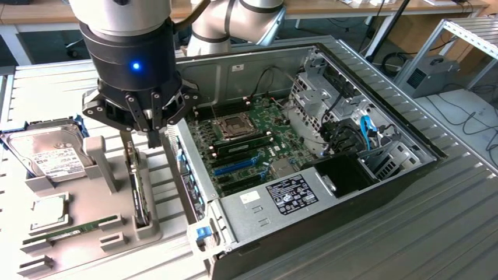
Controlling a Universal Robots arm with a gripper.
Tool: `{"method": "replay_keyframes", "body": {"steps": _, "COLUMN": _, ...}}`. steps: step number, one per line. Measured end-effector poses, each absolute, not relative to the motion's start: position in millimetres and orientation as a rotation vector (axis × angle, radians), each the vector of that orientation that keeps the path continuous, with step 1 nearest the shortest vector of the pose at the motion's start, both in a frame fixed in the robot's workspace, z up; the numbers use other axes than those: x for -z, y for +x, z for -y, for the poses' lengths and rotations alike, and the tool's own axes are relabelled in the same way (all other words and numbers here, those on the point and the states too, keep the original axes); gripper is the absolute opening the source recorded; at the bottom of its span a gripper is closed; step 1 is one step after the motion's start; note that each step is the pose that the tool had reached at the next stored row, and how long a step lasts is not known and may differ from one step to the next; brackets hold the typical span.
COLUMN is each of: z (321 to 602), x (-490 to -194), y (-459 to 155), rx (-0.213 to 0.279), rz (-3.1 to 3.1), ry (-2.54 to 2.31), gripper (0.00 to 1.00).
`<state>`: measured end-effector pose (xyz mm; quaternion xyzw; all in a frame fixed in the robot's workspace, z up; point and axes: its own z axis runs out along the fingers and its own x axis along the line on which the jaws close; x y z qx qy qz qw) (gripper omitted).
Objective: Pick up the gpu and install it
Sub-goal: 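Reach for the gpu, then pick up the gpu and move the gpu toward the slot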
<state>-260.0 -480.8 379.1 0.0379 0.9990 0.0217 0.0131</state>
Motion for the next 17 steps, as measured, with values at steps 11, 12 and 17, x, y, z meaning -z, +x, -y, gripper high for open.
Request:
{"method": "replay_keyframes", "body": {"steps": 11, "z": 486.4, "x": -378.5, "y": -266.4, "rx": -0.068, "rz": -3.112, "ry": 0.118, "gripper": 0.11}}
{"method": "replay_keyframes", "body": {"steps": 12, "z": 486.4, "x": -378.5, "y": -266.5, "rx": -0.068, "rz": -3.113, "ry": 0.118, "gripper": 0.11}}
{"method": "replay_keyframes", "body": {"steps": 17, "z": 486.4, "x": -378.5, "y": -266.6, "rx": -0.068, "rz": -3.113, "ry": 0.118, "gripper": 0.11}}
